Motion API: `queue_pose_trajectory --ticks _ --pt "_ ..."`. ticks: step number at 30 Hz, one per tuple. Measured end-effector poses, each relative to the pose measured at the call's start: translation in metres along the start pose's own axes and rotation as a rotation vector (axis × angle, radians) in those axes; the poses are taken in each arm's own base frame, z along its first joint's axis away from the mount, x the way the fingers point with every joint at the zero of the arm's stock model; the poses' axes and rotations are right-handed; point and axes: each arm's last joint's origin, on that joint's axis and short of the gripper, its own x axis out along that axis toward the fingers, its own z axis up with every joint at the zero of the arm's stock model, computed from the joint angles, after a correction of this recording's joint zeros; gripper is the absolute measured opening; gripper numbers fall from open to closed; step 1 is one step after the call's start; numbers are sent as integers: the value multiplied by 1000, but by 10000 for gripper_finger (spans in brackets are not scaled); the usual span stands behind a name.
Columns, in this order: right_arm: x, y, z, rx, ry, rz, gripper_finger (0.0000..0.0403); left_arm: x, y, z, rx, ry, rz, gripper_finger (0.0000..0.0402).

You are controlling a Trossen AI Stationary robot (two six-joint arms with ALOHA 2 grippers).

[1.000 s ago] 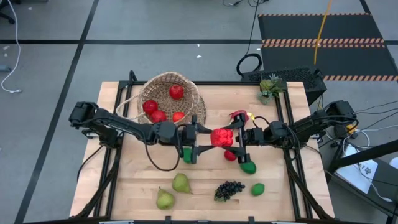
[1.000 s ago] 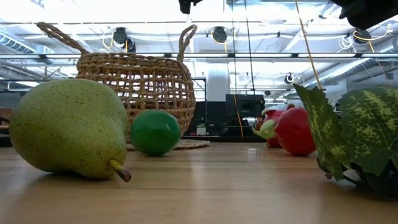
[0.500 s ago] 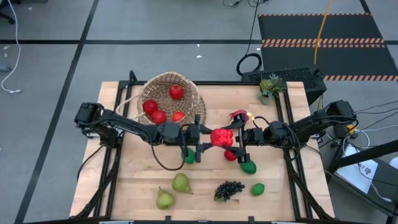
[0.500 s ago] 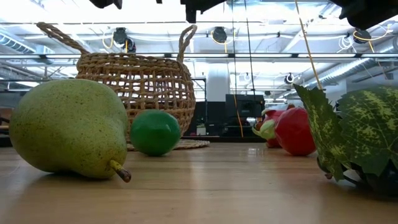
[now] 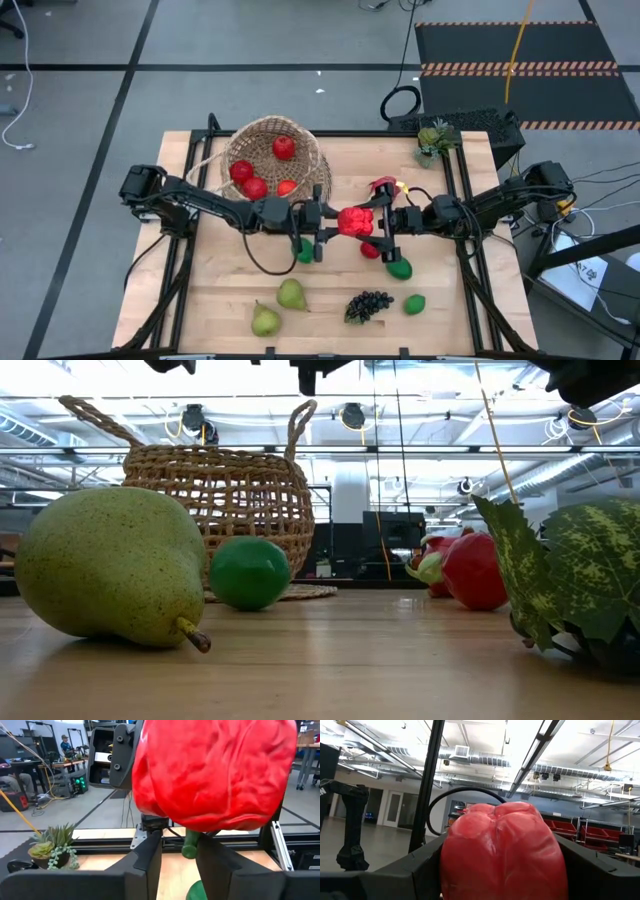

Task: Build produce basket
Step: Put the bell pepper into the basket

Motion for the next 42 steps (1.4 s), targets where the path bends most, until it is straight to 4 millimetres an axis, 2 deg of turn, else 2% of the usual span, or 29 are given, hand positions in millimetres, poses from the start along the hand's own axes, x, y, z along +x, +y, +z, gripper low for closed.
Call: queue_pose_trajectory --ticks 11,20,26,31,35,42 --pt "0 0 -1 -3 7 -4 295 0 0 0 6 3 -6 15" --pt "0 0 -1 -1 17 -1 300 0 -1 -2 21 17 -6 32" --pt "0 1 -1 -5 18 5 353 -4 1 1 32 56 -3 14" --pt "0 1 -2 -27 26 6 395 -18 5 15 47 105 21 22" --pt "0 1 -3 -49 36 9 394 -36 10 29 89 182 73 14" --pt "0 1 -5 -60 61 1 397 -82 22 53 202 335 193 15"
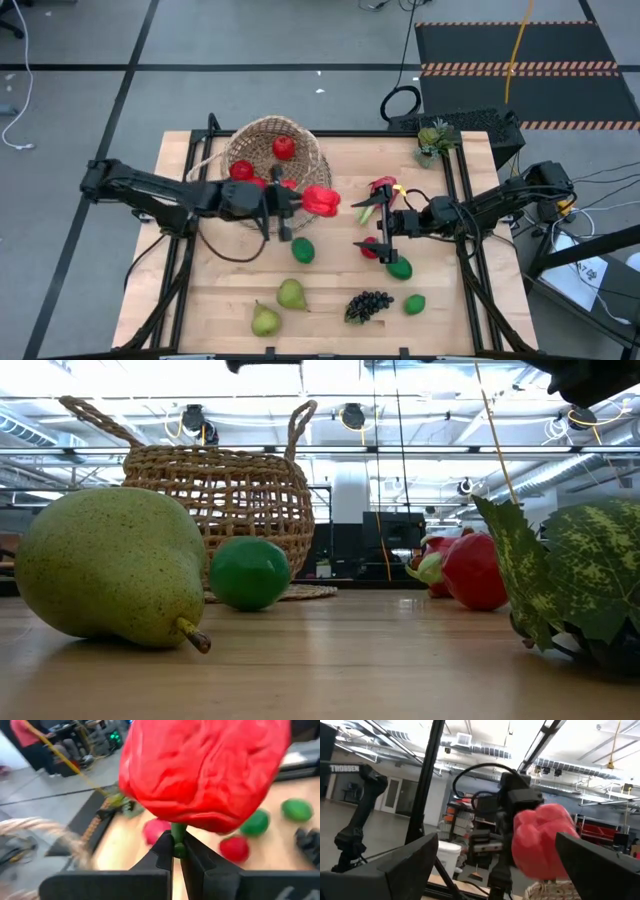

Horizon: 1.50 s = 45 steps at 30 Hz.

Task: Build produce basket
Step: Put the bell pepper into the basket

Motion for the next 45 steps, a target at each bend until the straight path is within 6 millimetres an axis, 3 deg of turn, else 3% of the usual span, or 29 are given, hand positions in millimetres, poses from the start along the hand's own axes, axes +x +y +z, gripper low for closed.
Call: queue_pose_trajectory --ticks 7,14,22,45 --pt "0 -1 -5 -18 68 -48 396 -37 11 -5 118 146 94 13" --pt "-1 0 -9 -32 103 -38 396 -57 8 -11 226 226 125 17" --pt "-1 1 -10 -37 112 -36 396 -63 5 -18 488 326 139 13" --pt "-1 1 -11 -39 127 -32 396 -69 -8 -16 1072 319 11 13"
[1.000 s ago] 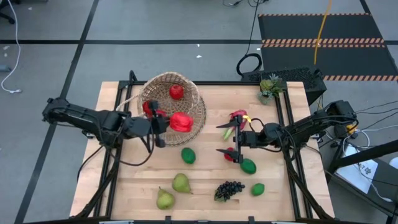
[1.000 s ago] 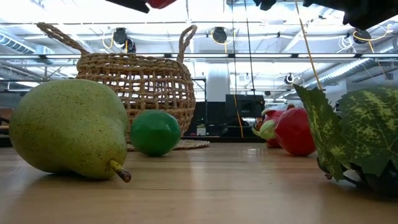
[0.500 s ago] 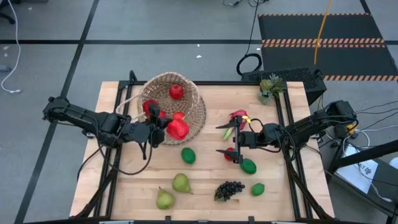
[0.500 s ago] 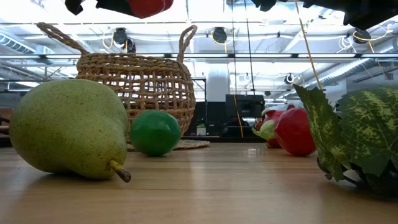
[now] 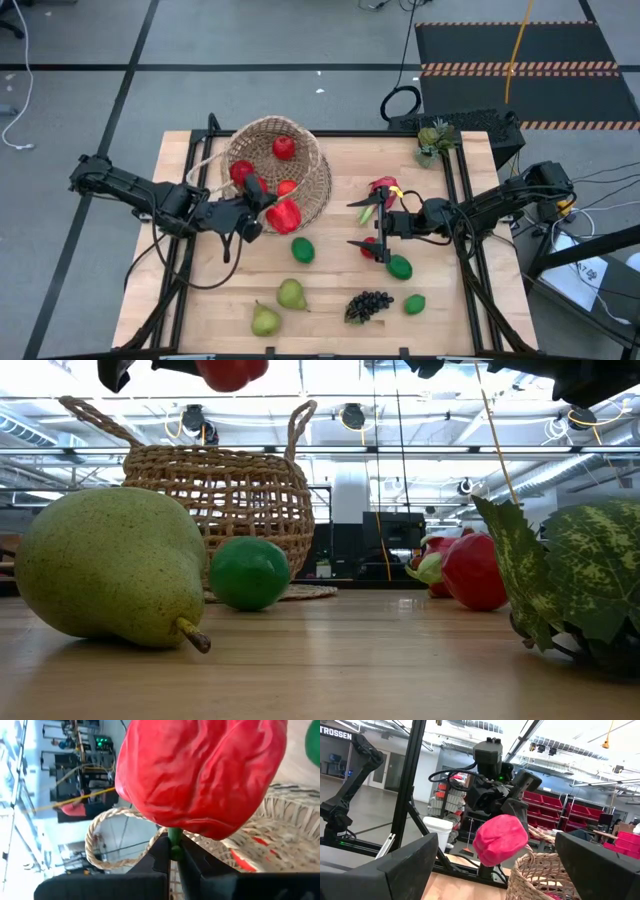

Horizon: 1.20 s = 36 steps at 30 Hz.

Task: Build produce basket
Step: Put the bell pepper into the basket

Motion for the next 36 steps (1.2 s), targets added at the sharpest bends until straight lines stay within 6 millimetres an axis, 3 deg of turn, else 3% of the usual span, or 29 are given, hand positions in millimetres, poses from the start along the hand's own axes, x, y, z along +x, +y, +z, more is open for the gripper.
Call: queue_pose_trajectory --ticks 8,19,25,36 --pt "0 0 0 0 0 0 396 -1 0 1 169 -6 1 18" --pt "0 0 0 0 0 0 396 -3 -2 4 151 -22 0 26" --pt "0 0 0 0 0 0 396 -3 -2 4 -84 -21 -2 13" --pt "0 0 0 0 0 0 396 -3 -2 4 -823 -20 -12 28"
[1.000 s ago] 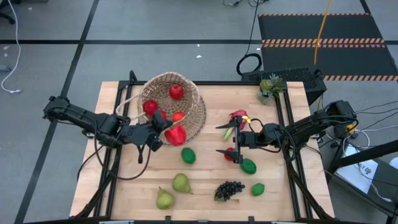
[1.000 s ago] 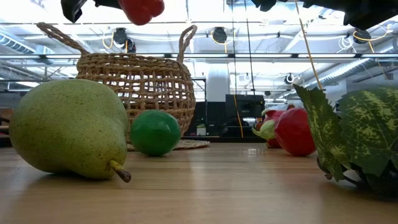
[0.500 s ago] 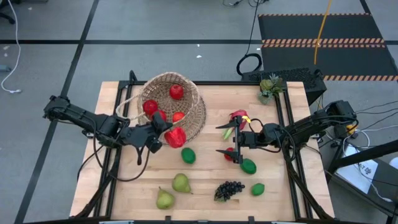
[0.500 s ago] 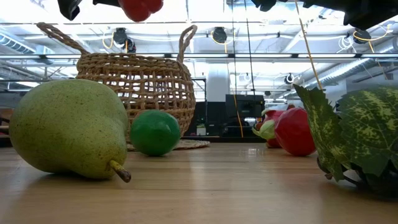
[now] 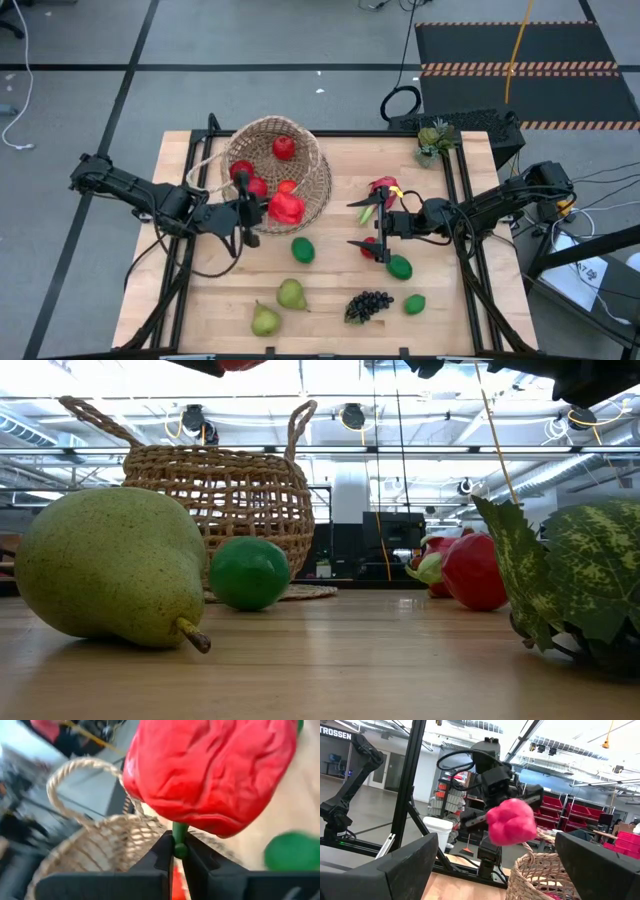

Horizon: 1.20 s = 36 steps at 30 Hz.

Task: Build produce basket
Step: Put the bell pepper into the basket

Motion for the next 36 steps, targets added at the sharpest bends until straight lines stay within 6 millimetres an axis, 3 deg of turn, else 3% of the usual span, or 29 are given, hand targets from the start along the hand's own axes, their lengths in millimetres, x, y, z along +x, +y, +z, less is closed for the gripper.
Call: queue_pose_trajectory --ticks 4,15,25,28,36 --pt "0 0 0 0 0 0 396 0 0 0 -154 -1 -12 13" --pt "0 0 0 0 0 0 396 0 -1 0 -471 1 -16 24" --pt "0 0 0 0 0 0 396 0 1 1 -454 -4 -3 21" --pt "0 0 0 -1 1 0 396 -8 11 10 -413 1 -3 17" --pt "0 0 -1 -25 9 2 396 -39 70 33 -401 62 52 16"
